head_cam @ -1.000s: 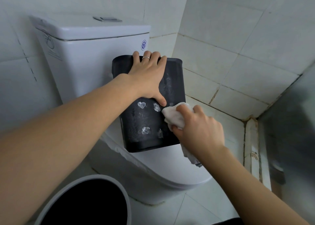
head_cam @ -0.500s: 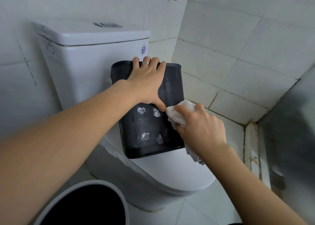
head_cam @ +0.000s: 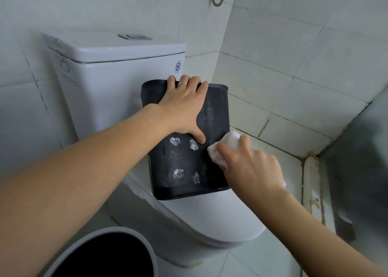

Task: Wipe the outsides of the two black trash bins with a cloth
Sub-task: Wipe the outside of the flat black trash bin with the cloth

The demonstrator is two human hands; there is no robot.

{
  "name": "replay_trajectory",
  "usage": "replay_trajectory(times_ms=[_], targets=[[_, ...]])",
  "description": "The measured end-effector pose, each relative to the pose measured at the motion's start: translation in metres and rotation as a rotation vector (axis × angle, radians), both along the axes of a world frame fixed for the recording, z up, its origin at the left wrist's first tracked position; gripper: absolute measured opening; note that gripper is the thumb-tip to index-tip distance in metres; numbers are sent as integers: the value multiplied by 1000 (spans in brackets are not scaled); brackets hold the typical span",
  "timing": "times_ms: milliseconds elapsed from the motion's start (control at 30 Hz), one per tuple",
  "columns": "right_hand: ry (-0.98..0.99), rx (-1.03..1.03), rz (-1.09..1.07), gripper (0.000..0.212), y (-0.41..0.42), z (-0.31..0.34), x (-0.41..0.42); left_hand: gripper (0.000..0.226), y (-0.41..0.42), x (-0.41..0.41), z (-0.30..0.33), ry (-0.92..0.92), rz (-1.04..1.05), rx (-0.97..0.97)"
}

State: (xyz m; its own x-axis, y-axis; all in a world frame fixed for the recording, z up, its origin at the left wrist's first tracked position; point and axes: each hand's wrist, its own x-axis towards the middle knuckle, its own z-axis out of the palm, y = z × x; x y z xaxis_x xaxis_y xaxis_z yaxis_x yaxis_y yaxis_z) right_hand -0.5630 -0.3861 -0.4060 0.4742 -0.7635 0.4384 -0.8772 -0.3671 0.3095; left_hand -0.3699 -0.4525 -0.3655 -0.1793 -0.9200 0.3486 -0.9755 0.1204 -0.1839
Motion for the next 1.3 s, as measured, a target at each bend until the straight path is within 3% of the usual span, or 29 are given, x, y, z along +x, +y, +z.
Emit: replay_trajectory(times_ms=[67, 167, 333, 433, 533, 633, 800, 1033, 1300], targets=[[74, 68, -97, 33, -4, 1, 0, 141, 1, -1, 1, -3, -1, 7], [-24, 48, -143, 22, -17, 12, 8, 142, 2, -3, 2, 0, 3, 14], [-69, 24, -114, 25, -21, 13, 12, 143, 3, -3, 2, -6, 5, 14], [-13, -13, -44, 42, -8, 6, 4, 141, 3, -3, 3, -11, -1, 8], [77, 97, -126, 30, -4, 0, -1, 141, 3, -3, 2, -12, -2, 10], [-39, 34, -115, 23, -17, 8, 6, 141, 3, -1, 1, 7, 9, 15], [-66, 115, -125, 25, -22, 23, 18, 142, 2, 0, 0, 5, 11, 14], [62, 209, -135, 31, 2, 10, -1, 140, 1, -1, 0, -12, -4, -6], [-75, 130, -137, 25, -25, 28, 21, 137, 5, 1, 0, 17, 9, 3]])
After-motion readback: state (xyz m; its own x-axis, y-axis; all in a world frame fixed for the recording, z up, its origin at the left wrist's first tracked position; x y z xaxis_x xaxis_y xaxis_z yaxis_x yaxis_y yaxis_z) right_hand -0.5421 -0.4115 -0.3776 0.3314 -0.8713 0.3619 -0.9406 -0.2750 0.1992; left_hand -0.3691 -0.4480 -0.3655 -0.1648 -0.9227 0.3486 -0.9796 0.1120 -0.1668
